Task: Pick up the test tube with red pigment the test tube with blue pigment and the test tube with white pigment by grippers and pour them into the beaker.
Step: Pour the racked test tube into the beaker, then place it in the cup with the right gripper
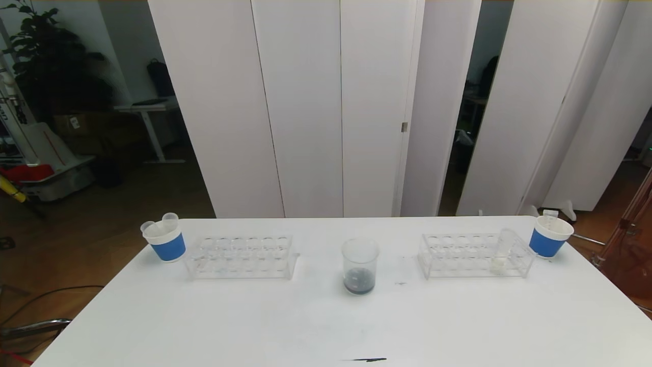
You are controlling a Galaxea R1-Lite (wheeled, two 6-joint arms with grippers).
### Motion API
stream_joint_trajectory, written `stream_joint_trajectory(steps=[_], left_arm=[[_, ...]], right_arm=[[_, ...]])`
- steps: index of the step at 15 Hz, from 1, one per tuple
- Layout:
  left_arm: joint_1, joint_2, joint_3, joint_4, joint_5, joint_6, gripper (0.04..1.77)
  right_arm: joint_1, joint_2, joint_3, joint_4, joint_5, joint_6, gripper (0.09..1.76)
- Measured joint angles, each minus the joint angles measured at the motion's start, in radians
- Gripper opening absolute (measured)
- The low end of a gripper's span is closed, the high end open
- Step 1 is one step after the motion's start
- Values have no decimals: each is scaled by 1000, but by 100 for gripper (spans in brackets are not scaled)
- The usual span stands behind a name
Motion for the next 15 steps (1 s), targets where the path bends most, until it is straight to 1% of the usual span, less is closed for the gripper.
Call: stream_joint_trajectory(steps=[2,3,6,7,9,11,13,15], left_arm=[[0,0,0,0,0,0,174],[0,0,0,0,0,0,174],[0,0,0,0,0,0,174],[0,0,0,0,0,0,174],[0,0,0,0,0,0,174],[0,0,0,0,0,0,174],[0,0,0,0,0,0,174],[0,1,0,0,0,0,174]], right_arm=[[0,0,-15,12,-2,0,175],[-1,0,-42,32,-3,-1,175],[-1,29,-189,144,-6,0,175],[0,59,-241,158,-7,0,175],[1,152,-346,167,-9,3,175],[-1,276,-451,148,-9,10,175],[-4,416,-534,94,-10,17,175],[-7,569,-588,-2,-13,22,175]])
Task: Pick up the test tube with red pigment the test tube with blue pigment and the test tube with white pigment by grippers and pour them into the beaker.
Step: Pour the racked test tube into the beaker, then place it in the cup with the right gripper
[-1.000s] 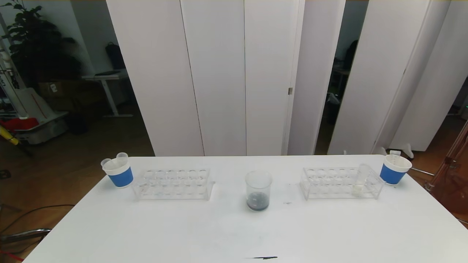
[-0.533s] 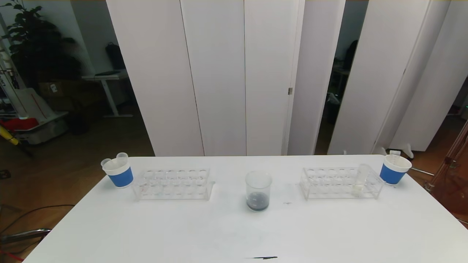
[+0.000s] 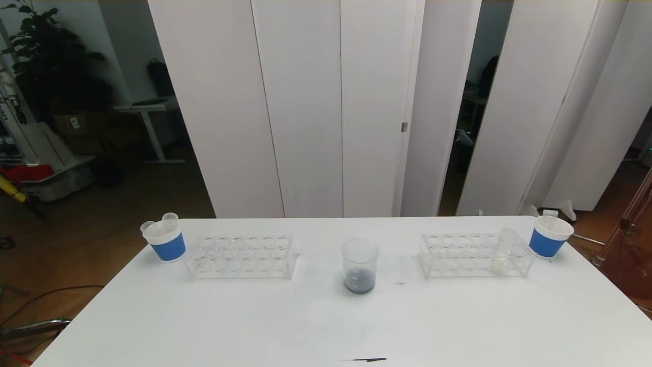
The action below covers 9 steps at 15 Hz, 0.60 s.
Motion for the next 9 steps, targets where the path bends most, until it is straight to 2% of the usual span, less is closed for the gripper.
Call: stream_joint_trajectory(steps=[6,9], left_arm=[[0,0,0,0,0,0,174],[0,1,0,0,0,0,174]], right_arm=[[0,447,-29,-334,-9,32,175],[-3,653,7,-552,-10,33,175]])
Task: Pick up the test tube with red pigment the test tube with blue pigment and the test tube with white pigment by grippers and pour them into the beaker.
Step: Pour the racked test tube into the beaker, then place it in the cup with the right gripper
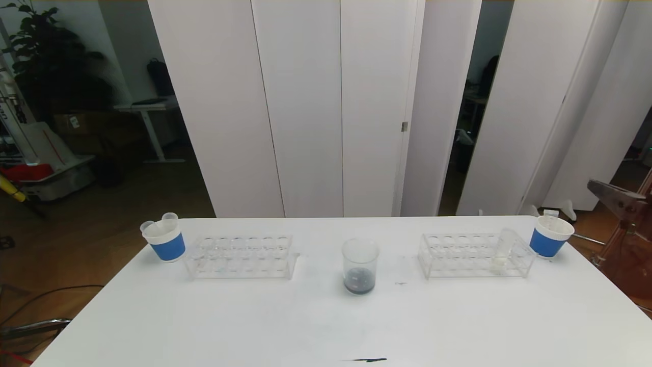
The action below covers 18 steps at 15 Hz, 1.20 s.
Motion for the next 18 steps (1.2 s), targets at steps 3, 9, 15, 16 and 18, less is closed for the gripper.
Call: stream_joint_trajectory(steps=[3,9,15,16,18], left_arm=[[0,0,0,0,0,0,174],[0,0,0,0,0,0,174],[0,0,0,0,0,0,174],[0,0,0,0,0,0,174],[0,0,0,0,0,0,174]], right_arm=[[-2,159,121,-237,-1,-2,175],[-4,383,358,-623,2,-18,175],[15,579,321,-683,-56,-23,175],[19,613,299,-696,-59,-24,175],[26,681,252,-724,-63,-23,175]])
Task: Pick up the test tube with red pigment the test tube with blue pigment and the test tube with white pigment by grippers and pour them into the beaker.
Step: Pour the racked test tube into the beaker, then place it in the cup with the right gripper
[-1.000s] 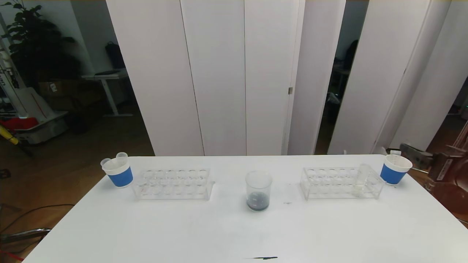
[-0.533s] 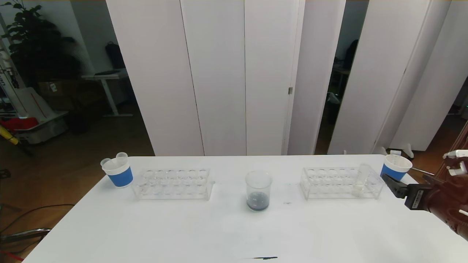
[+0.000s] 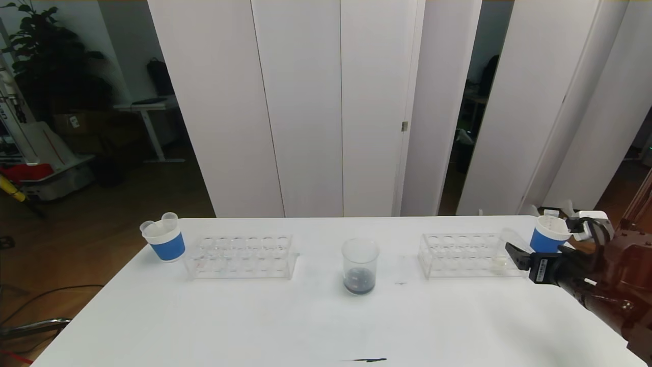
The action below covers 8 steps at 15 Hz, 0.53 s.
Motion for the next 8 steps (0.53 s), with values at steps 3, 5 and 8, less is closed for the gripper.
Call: stream_joint_trajectory(steps=[3,5,8], left_arm=[[0,0,0,0,0,0,174],[0,0,0,0,0,0,174],[0,0,0,0,0,0,174]], right_arm=[[14,85,-71,-10,-31,-1,175],[29,127,-111,-9,-36,0,175],[46,173,-170,-6,-34,1,175]])
